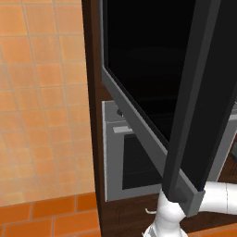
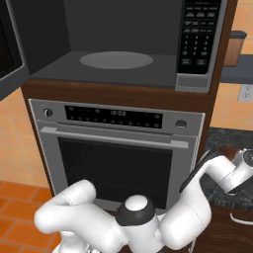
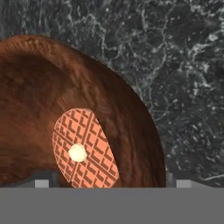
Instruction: Open the microwave, place the bowl with waffle inside the microwave, then close the microwave door and turn it on.
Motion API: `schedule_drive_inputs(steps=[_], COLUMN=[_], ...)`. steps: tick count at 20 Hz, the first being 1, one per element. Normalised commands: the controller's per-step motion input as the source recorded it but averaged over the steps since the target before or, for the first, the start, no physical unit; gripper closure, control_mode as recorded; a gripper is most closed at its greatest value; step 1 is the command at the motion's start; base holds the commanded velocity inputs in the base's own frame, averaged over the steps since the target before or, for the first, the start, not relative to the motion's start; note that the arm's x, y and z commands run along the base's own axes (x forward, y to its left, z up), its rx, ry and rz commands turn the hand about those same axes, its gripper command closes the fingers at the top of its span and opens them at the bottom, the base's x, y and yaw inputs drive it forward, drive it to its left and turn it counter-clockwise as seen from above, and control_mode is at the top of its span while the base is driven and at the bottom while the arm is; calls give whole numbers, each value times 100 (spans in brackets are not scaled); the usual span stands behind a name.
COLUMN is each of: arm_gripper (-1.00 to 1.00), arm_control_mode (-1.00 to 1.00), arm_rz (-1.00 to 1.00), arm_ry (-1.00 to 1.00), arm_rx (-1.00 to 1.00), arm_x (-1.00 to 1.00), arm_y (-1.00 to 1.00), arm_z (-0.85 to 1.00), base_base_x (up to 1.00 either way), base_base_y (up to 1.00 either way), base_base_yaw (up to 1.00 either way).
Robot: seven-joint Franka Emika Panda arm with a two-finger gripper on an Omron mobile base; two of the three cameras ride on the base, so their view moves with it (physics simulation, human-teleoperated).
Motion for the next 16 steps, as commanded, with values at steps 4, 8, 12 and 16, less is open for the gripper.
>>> schedule_drive_inputs(steps=[4,8,12,16], arm_gripper=[100,100,100,100], arm_control_mode=[-100,-100,-100,-100], arm_rz=[0,0,0,0], arm_ry=[0,0,-3,-12], arm_rx=[0,0,0,4], arm_x=[0,-6,-34,-68], arm_y=[0,0,-1,-16], arm_z=[0,0,0,0], base_base_x=[0,0,0,0], base_base_y=[0,0,0,0], base_base_yaw=[0,0,0,0])
